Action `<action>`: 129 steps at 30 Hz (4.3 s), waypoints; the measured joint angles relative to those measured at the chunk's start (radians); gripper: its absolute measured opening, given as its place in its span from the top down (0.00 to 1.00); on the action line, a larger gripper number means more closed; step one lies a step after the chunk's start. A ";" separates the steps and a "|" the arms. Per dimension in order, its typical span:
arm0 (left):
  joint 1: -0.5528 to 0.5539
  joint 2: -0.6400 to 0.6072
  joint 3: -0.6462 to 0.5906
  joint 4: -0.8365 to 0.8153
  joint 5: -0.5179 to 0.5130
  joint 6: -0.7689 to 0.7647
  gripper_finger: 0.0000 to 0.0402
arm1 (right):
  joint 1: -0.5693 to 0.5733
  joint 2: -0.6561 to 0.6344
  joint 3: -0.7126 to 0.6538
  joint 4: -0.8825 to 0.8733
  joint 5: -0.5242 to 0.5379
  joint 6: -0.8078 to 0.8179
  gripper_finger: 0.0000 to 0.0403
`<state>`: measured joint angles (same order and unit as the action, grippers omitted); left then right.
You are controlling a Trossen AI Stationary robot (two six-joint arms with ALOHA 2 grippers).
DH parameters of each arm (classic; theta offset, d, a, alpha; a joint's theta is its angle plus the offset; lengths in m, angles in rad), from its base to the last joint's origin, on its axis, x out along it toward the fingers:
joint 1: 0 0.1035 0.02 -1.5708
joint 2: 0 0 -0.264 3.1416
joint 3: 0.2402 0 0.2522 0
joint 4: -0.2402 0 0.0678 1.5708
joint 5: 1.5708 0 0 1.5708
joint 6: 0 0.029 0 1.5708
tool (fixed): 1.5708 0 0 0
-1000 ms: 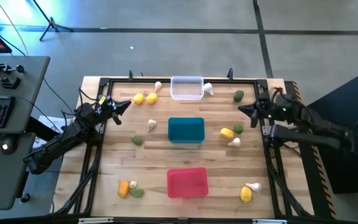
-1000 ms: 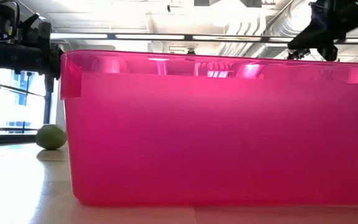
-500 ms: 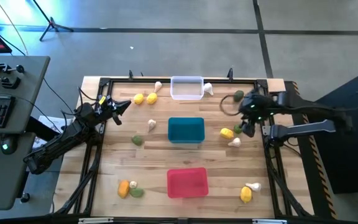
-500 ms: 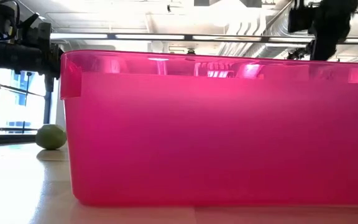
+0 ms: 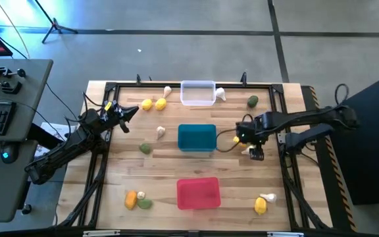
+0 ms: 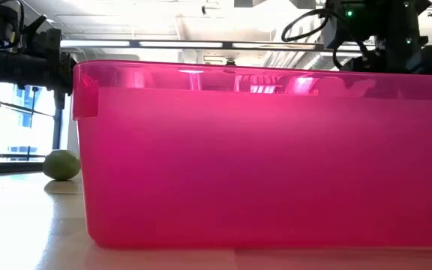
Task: Sort produce into baskets
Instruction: Put the middle right white garlic into the pink bin, then put the bottom right white garlic into the pink bin
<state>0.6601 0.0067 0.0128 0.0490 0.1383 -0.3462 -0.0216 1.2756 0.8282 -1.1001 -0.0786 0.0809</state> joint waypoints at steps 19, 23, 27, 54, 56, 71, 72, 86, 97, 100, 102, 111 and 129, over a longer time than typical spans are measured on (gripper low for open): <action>0.000 0.000 -0.001 -0.016 -0.019 0.000 1.00 | 0.055 0.215 -0.007 0.063 0.079 -0.107 0.32; 0.000 0.000 -0.001 -0.016 -0.019 0.000 1.00 | 0.055 0.251 -0.007 0.068 0.085 -0.108 0.32; 0.000 0.000 -0.001 -0.016 -0.019 0.000 1.00 | 0.055 0.278 -0.007 0.070 0.074 -0.096 0.37; 0.000 0.007 -0.001 -0.016 -0.024 0.044 1.00 | 0.251 0.241 0.508 0.232 -0.113 0.604 0.67; 0.000 0.008 -0.001 -0.016 -0.029 0.045 1.00 | 0.286 0.244 0.508 0.328 -0.087 0.776 0.68; 0.000 0.018 -0.001 -0.018 -0.031 0.122 1.00 | 0.510 0.535 0.573 0.398 0.149 1.754 0.68; 0.000 0.018 -0.001 -0.018 -0.031 0.122 1.00 | 0.510 0.558 0.596 0.351 0.149 1.784 0.68; 0.000 0.018 -0.001 -0.018 -0.030 0.114 1.00 | 0.486 0.724 0.763 0.149 0.118 1.914 0.68; 0.000 0.018 -0.001 -0.017 -0.030 0.114 1.00 | 0.506 0.727 0.762 0.165 0.037 1.949 0.68; 0.000 0.018 -0.001 -0.017 -0.030 0.121 1.00 | 0.512 0.727 0.762 0.147 0.043 1.976 0.68; 0.000 0.018 -0.001 -0.017 -0.030 0.127 1.00 | 0.511 0.727 0.762 0.143 0.044 1.980 0.68; 0.000 0.018 -0.001 -0.017 -0.030 0.131 1.00 | 0.497 0.731 0.762 0.143 0.039 1.979 0.58; 0.000 0.019 -0.001 -0.013 -0.005 0.103 1.00 | 0.497 0.733 0.862 0.141 0.078 1.745 0.63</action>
<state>0.6604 0.0261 0.0120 0.0361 0.1335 -0.2430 0.4758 2.0081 1.6905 -0.9588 -0.0005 1.8263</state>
